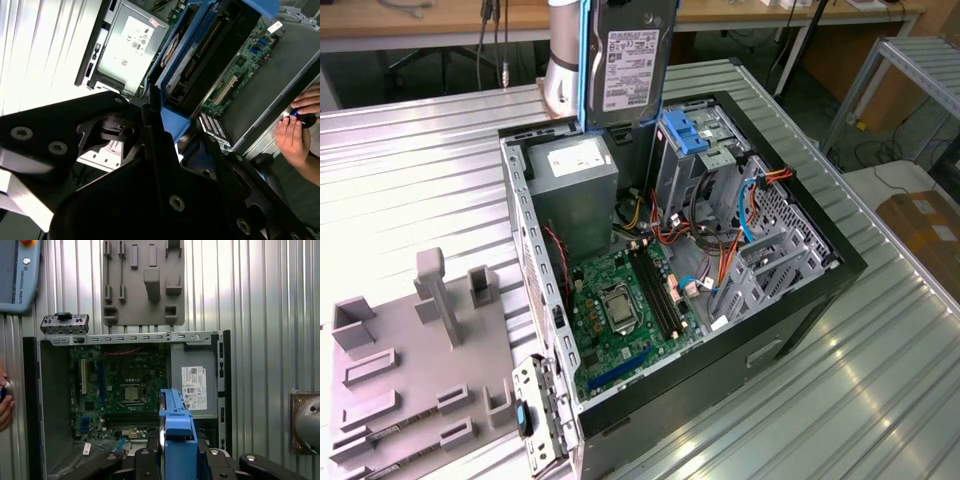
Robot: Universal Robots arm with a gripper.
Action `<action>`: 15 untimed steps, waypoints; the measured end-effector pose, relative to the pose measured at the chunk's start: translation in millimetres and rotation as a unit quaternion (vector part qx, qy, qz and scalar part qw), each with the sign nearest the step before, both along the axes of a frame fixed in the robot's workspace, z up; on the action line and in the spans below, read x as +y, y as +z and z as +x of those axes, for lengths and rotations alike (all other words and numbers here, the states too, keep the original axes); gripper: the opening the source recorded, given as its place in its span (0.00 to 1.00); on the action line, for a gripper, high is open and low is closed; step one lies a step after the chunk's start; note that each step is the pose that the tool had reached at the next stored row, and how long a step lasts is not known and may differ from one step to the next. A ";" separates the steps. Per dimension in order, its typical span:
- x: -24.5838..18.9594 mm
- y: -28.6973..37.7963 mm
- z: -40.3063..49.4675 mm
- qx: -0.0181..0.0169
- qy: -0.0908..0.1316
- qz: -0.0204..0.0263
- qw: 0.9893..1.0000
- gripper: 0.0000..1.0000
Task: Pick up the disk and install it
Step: 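Pick up the disk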
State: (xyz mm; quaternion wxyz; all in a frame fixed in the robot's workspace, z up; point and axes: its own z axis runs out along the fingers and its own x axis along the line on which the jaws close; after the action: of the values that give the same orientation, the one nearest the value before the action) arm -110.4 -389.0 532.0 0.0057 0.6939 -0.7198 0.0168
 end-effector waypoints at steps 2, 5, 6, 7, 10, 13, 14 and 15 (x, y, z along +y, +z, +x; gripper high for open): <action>-2.7 -0.6 3.7 0.000 0.000 0.010 1.000 0.37; -9.9 -0.8 10.3 0.000 0.000 0.013 1.000 0.37; -11.4 -0.8 12.2 0.000 0.000 0.013 1.000 0.37; -12.6 -0.8 13.9 0.000 -0.001 0.013 1.000 0.37; -18.8 -1.3 20.9 0.000 -0.001 0.013 1.000 0.37; -27.2 -2.0 26.4 0.000 -0.001 0.013 1.000 0.37; -32.4 -2.2 27.1 0.000 -0.001 0.013 1.000 0.37; -35.3 -2.3 27.7 0.000 -0.001 0.013 1.000 0.37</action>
State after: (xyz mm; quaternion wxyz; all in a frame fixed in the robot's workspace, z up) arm -82.7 -424.3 529.7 -0.0031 0.6931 -0.7208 0.0076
